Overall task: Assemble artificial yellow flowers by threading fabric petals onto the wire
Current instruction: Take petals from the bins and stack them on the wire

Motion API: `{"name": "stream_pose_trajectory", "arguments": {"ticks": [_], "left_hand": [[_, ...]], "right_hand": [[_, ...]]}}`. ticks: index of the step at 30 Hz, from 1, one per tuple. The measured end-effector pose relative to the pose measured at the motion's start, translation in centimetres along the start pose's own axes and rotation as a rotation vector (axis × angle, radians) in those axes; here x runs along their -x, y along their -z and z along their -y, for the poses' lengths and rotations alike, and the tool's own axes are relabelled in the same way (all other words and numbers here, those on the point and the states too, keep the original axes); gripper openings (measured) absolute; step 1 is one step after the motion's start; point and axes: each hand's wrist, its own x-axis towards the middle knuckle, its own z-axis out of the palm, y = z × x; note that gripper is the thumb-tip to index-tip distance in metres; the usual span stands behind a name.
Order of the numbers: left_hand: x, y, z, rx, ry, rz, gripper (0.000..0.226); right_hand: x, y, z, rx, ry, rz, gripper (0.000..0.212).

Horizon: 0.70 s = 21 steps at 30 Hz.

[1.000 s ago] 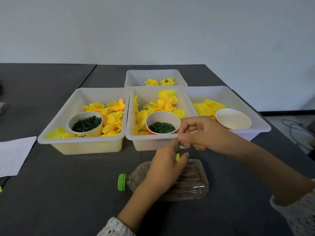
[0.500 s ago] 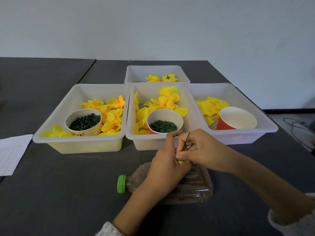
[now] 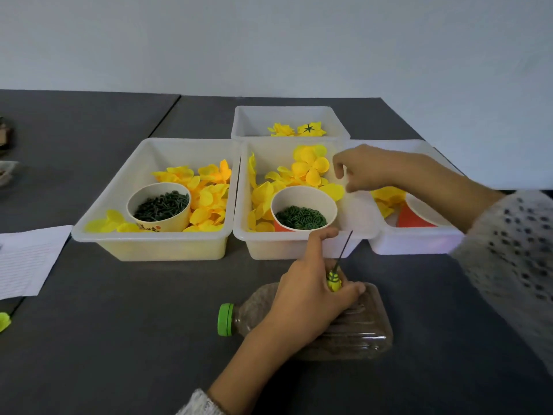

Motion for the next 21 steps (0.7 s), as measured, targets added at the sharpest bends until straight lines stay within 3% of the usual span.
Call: {"name": "stream_pose_trajectory", "arguments": {"ticks": [2, 4, 5, 8, 10, 15, 19, 21], "left_hand": [[0.0, -0.1, 0.0, -0.008, 0.002, 0.000, 0.074], [0.0, 0.0, 0.1, -0.013, -0.009, 0.006, 0.074], [0.0, 0.0, 0.1, -0.011, -0.017, 0.011, 0.075], [0.1, 0.1, 0.0, -0.008, -0.029, 0.028, 0.076], [0.2, 0.2, -0.3, 0.021, -0.028, 0.035, 0.077], [0.4, 0.6, -0.9, 0.204, -0.042, 0.030, 0.081], [0.8, 0.9, -1.2, 0.277, -0.071, -0.072, 0.075], [0.8, 1.0, -1.4, 0.326, -0.090, -0.141, 0.066]], "right_hand": [[-2.2, -2.1, -0.4, 0.215, -0.039, -0.006, 0.057], [-4.0, -4.1, -0.8, 0.317, -0.002, 0.017, 0.070], [-4.7, -4.8, -0.8, 0.383, 0.012, -0.017, 0.067], [-5.8, -6.1, -0.6, 0.546, 0.080, -0.211, 0.032], [-6.0, -6.1, -0.5, 0.570, 0.111, -0.279, 0.025], [-3.9, -3.6, -1.2, 0.284, 0.015, -0.533, 0.018], [0.4, -1.0, -0.2, -0.025, 0.095, -0.792, 0.008], [2.8, -0.2, 0.8, -0.278, 0.131, -0.842, 0.004]]}}
